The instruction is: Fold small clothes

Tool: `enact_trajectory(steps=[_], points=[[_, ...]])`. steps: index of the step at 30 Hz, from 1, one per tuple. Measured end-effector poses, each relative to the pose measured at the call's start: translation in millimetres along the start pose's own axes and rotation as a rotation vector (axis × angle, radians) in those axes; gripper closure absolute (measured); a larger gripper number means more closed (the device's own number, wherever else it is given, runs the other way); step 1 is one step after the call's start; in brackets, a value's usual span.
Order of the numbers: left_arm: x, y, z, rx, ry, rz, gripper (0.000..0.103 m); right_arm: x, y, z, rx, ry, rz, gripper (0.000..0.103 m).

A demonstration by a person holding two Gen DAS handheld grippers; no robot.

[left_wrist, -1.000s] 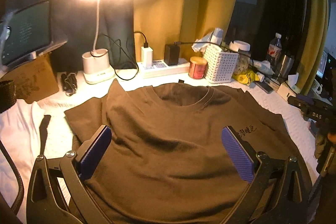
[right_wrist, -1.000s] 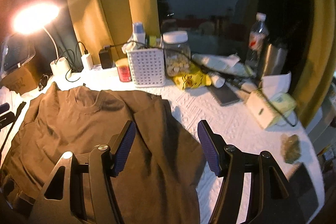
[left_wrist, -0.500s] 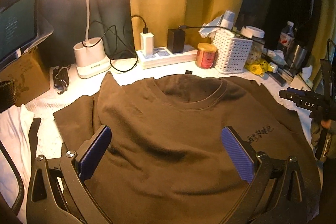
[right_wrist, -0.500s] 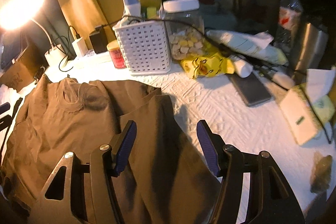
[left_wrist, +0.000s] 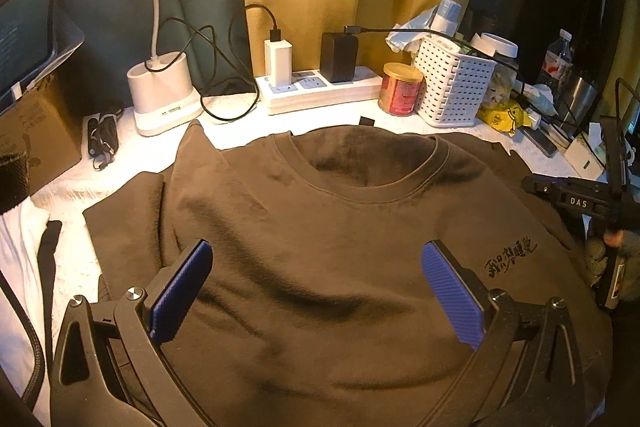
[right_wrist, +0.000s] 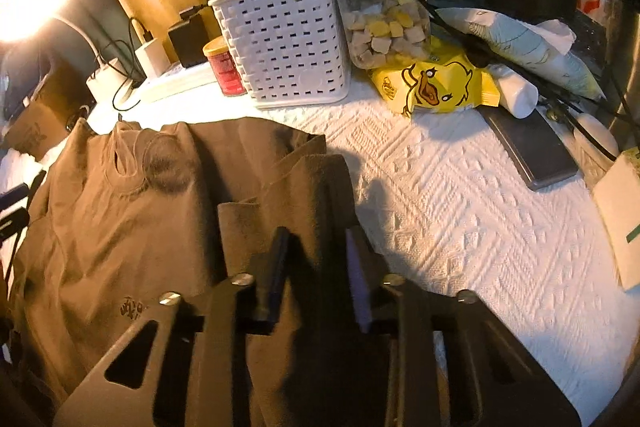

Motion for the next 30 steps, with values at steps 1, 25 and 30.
enact_trajectory(steps=[1,25,30], points=[[0,0,0,-0.002,0.000,0.001,0.001,0,1,-2,-0.005,0.006,0.004,0.089],[3,6,-37,-0.036,0.095,0.029,0.001,18,4,-87,-0.108,0.191,0.046,0.099],[1,-3,-51,-0.057,0.136,0.010,0.001,22,-30,-97,-0.082,0.197,0.008,0.099]])
Point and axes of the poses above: each gripper's, at about its wrist camera, not at the fingertips, and z roughly the way its jaws point, y to its right, x to its top, the point moved 3 cm from there along z, roughly the way its jaws point, and after that the axes turned 8 degrees about -x, right-handed, at the moved point
